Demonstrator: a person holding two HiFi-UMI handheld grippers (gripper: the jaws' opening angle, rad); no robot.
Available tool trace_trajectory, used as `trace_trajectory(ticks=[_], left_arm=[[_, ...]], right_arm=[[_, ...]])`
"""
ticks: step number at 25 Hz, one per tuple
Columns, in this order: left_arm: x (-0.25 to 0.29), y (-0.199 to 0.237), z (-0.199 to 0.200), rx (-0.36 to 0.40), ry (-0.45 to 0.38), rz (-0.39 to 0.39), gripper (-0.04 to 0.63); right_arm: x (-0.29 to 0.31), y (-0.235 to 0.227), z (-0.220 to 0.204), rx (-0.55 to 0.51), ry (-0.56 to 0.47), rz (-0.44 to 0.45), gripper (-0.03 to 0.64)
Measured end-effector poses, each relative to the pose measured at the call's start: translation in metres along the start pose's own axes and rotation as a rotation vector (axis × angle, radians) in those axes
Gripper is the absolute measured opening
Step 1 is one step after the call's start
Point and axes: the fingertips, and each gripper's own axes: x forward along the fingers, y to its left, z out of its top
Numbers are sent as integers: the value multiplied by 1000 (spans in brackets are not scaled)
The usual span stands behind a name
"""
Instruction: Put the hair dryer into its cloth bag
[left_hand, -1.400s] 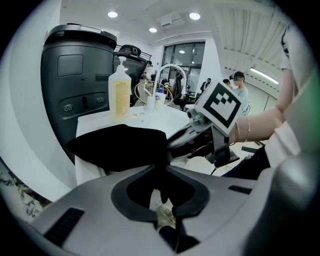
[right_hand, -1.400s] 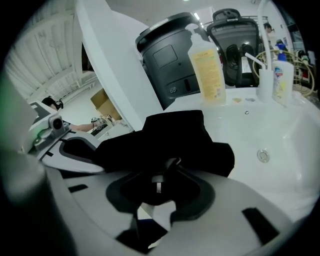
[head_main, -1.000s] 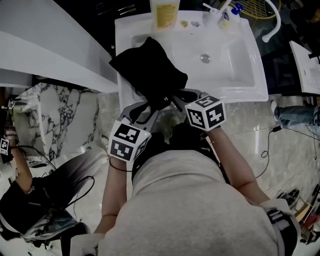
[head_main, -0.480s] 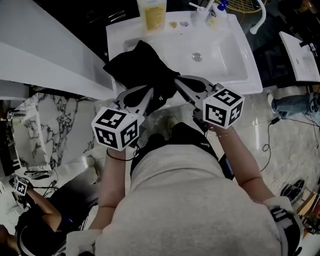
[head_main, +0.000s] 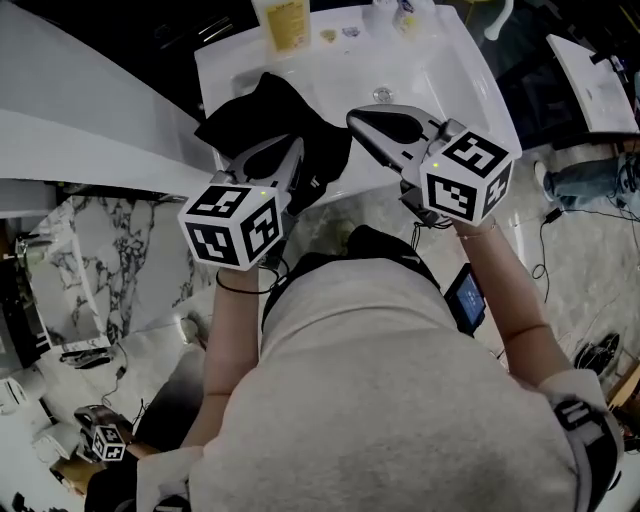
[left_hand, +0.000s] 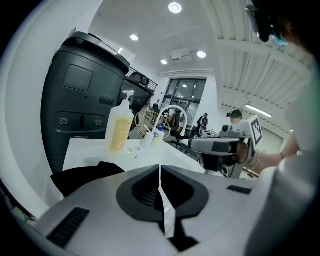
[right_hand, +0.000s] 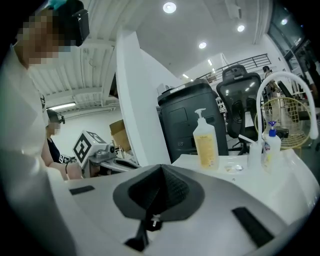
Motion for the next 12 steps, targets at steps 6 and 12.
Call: trace_trajectory(ticks=[6, 12], left_arm=[[3, -10, 5, -25, -30, -48, 12], [2, -10, -1, -31, -17, -44, 12]], right_arm=[[7, 9, 3, -25, 16, 21, -2], [15, 19, -4, -16, 39, 48, -2]])
